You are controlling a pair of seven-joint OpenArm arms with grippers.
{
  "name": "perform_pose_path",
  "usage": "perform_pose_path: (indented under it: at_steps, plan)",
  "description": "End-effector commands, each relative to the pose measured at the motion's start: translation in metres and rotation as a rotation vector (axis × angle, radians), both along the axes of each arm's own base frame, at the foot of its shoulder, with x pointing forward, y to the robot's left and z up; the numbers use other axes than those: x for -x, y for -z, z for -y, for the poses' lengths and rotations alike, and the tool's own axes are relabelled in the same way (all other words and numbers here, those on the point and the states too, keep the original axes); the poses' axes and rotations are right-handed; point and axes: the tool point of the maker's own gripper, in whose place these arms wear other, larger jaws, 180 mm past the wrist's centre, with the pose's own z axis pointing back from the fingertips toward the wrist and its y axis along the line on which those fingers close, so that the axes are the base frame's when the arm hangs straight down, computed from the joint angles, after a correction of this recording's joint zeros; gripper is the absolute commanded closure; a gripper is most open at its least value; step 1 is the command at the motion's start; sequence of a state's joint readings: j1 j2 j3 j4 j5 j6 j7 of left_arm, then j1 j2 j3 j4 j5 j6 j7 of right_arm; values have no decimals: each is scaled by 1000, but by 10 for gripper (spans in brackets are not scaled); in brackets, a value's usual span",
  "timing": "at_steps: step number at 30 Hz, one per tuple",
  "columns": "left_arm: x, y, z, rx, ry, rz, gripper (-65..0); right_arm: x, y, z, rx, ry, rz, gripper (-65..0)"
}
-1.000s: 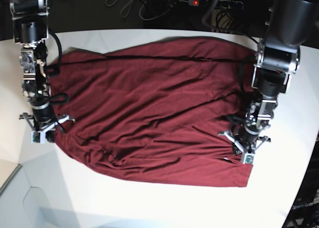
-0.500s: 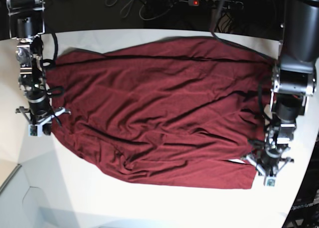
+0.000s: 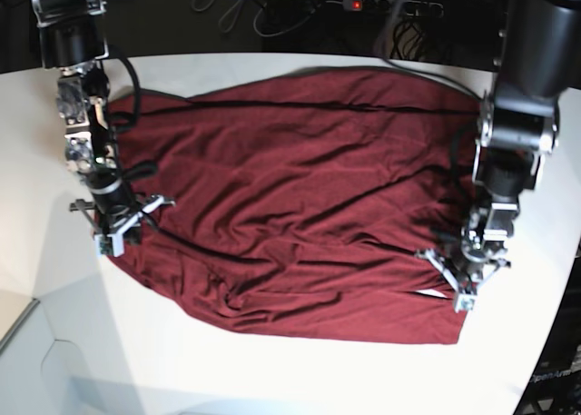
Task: Layout the t-shirt on the table in an organized manner, then fold the t-shirt properly
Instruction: 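Drag the held shirt edge with both grippers away from the shirt body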
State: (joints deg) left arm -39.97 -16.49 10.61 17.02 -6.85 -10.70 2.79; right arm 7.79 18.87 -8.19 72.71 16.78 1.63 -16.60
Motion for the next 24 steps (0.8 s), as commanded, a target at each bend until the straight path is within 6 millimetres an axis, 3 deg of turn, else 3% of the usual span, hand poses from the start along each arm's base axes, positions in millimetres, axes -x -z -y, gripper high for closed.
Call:
perform_pose_path:
  at_steps: [1,7,9,16,24]
  plan:
    - [-18,-29,-6,-19,9,48,-2,-14,-20,1,15,-11,53,-7]
    - [2,-38,-2,-18,22,53,-2,-12,-3,-30,30,-97,-34,-6]
    - [7,-36,-2,-22,21,45,-2,-14,4,-32,40,-107,-60,-6]
    - [35,12,-12,-8,-17,-69,-2,-16,41,-4,66,-43,-172,-6]
    - [15,8,-20,38,-64,51,-2,-34,51,32,87,38,-187,-6]
